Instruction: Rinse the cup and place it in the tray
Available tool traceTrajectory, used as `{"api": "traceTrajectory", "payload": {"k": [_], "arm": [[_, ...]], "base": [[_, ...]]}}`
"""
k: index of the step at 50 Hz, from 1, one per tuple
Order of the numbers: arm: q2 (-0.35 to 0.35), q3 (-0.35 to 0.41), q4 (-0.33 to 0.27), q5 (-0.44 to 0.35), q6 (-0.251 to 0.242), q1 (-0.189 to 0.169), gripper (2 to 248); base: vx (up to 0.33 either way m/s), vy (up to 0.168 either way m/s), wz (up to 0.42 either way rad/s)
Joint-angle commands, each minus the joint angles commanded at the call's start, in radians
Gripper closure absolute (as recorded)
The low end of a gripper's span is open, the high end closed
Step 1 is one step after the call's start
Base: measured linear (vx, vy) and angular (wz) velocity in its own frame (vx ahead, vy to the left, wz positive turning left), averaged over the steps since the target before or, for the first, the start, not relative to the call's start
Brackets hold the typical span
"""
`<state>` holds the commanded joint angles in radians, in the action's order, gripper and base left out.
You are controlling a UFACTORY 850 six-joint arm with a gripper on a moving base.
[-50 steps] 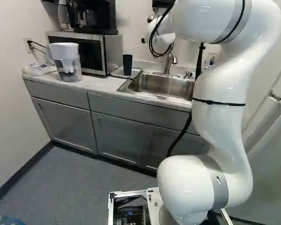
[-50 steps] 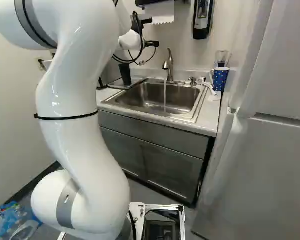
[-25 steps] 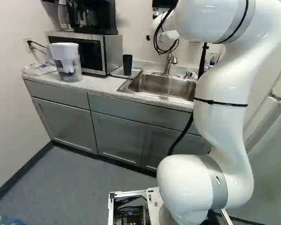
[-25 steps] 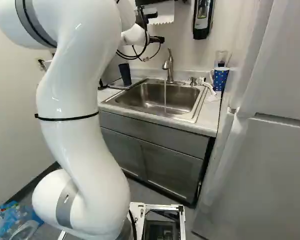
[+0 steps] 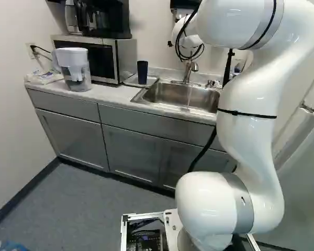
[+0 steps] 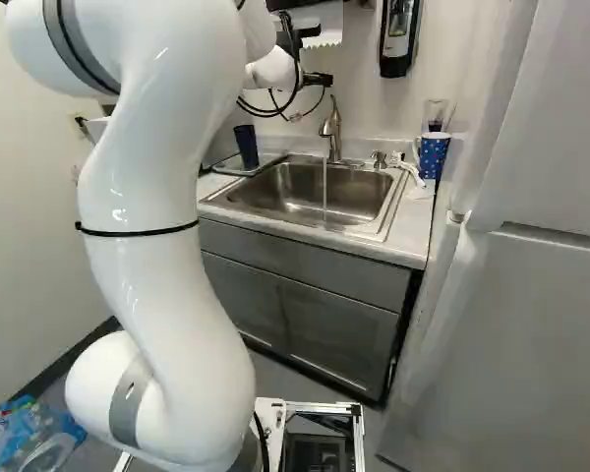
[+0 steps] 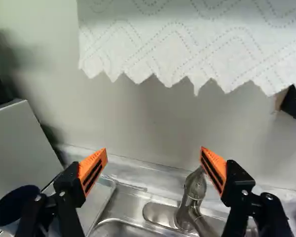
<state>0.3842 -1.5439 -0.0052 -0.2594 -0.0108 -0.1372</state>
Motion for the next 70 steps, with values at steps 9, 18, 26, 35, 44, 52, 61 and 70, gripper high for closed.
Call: {"api": "traceTrajectory", "payload": {"k": [9, 18, 26, 35, 44, 52, 61, 70], "arm": [[0.024, -0.028, 0.000, 0.012, 0.000, -0.007, 3], [0.043, -0.051, 0.000, 0.028, 0.000, -0.006, 3], [0.049, -0.059, 0.000, 0.039, 0.000, -0.006, 3], [0.060, -0.072, 0.000, 0.053, 0.000, -0.005, 3], [0.070, -0.084, 0.000, 0.069, 0.000, -0.005, 3], [0.070, -0.084, 0.000, 0.083, 0.000, -0.005, 3], [0.070, -0.084, 0.000, 0.101, 0.000, -0.005, 3], [0.070, -0.084, 0.000, 0.121, 0.000, -0.005, 3]], "base": [[0.000, 0.000, 0.000], [0.000, 0.000, 0.000], [0.000, 0.000, 0.000], [0.000, 0.000, 0.000], [0.000, 0.000, 0.000], [0.000, 0.000, 0.000], [0.000, 0.000, 0.000], [0.000, 0.000, 0.000]]}}
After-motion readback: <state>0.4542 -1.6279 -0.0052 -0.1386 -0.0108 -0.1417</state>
